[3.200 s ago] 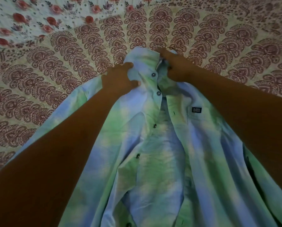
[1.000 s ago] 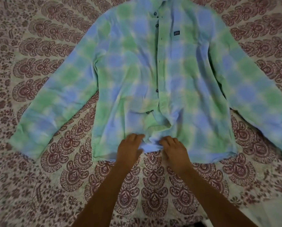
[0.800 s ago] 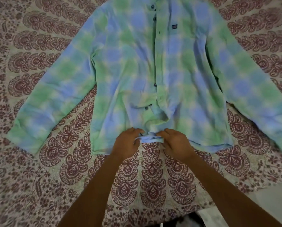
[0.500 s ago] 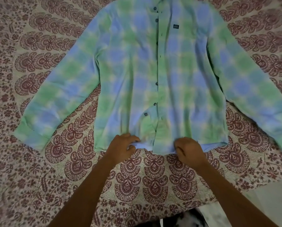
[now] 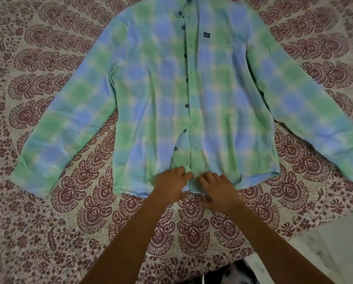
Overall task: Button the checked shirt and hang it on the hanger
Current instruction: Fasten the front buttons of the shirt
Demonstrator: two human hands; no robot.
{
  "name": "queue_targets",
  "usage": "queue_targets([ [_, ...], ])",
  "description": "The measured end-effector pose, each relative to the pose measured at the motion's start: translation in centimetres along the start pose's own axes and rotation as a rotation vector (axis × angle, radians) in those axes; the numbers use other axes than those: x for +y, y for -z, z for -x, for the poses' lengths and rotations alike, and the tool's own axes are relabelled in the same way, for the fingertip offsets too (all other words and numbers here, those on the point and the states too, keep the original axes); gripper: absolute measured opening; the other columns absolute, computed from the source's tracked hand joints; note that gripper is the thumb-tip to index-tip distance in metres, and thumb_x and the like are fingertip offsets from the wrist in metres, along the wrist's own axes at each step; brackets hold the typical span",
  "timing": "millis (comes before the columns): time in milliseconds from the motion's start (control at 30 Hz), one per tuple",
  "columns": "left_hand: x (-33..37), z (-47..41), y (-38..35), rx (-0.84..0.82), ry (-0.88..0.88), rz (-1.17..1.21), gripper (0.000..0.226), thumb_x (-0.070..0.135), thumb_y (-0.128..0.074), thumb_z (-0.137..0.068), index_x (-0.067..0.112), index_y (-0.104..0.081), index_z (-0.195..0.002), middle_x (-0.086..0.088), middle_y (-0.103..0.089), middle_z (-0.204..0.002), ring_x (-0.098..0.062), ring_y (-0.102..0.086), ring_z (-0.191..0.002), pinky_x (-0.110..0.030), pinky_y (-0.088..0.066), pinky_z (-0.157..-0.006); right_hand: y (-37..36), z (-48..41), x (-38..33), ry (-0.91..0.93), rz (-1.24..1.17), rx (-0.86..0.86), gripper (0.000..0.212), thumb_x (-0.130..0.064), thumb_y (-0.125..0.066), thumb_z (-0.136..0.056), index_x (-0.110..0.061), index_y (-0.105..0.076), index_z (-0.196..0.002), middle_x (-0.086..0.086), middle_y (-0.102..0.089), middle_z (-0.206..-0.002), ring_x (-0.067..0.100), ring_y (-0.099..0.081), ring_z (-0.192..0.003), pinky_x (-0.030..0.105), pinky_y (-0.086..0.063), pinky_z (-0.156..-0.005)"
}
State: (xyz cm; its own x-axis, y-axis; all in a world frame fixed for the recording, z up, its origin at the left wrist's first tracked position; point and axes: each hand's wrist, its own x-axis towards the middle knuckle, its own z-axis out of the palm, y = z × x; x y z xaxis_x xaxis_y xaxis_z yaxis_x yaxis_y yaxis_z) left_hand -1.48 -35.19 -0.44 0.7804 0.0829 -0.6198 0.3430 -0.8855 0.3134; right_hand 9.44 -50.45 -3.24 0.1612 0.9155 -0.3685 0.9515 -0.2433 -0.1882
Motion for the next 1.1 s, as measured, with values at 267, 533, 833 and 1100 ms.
queue_targets([
  [267,-0.5,0.3,-2.2,0.258,0.039,0.394,0.021,0.031,-0.058,-0.088,0.020,-0.067,-0.103,-0.004,-0.063,-0.103,-0.021,-0.059,-0.097,-0.028,-0.042,-0.078,0.2,0.0,-0.6,-0.111,-0.175,0.176,0.019,-0.020,-0.066,-0.062,-0.022,-0.062,-0.081,-0.005,-0.060,-0.070,0.015,-0.059,-0.056,0.024,-0.044,-0.049],
  [533,-0.5,1.3,-2.0,0.280,0.017,0.790,0.020,0.018,-0.063,-0.086,0.005,-0.071,-0.099,-0.006,-0.068,-0.110,-0.010,-0.059,-0.097,-0.015,-0.043,-0.087,1.4,1.3,-0.4,-0.102,-0.306,0.218,0.028,-0.021,-0.041,-0.077,-0.016,-0.065,-0.088,0.002,-0.066,-0.112,0.017,-0.062,-0.096,0.028,-0.049,-0.080],
  [833,-0.2,1.9,-2.6,0.099,0.123,0.781,0.021,0.025,-0.055,-0.092,0.011,-0.069,-0.095,-0.005,-0.068,-0.090,-0.016,-0.059,-0.080,-0.027,-0.042,-0.073,1.6,1.2,-0.2,-0.012,-0.273,0.030,0.044,-0.026,-0.037,-0.070,-0.014,-0.065,-0.102,0.001,-0.069,-0.109,0.018,-0.065,-0.095,0.028,-0.051,-0.083],
  [1100,-0.6,-1.1,0.2,0.472,0.329,0.752,0.013,0.018,-0.059,-0.089,0.011,-0.070,-0.090,-0.008,-0.071,-0.087,-0.013,-0.058,-0.073,-0.021,-0.043,-0.068,1.3,0.0,0.5,0.020,-0.277,0.022,0.039,-0.029,-0.036,-0.079,-0.011,-0.065,-0.097,0.008,-0.067,-0.108,0.027,-0.064,-0.091,0.037,-0.051,-0.077],
])
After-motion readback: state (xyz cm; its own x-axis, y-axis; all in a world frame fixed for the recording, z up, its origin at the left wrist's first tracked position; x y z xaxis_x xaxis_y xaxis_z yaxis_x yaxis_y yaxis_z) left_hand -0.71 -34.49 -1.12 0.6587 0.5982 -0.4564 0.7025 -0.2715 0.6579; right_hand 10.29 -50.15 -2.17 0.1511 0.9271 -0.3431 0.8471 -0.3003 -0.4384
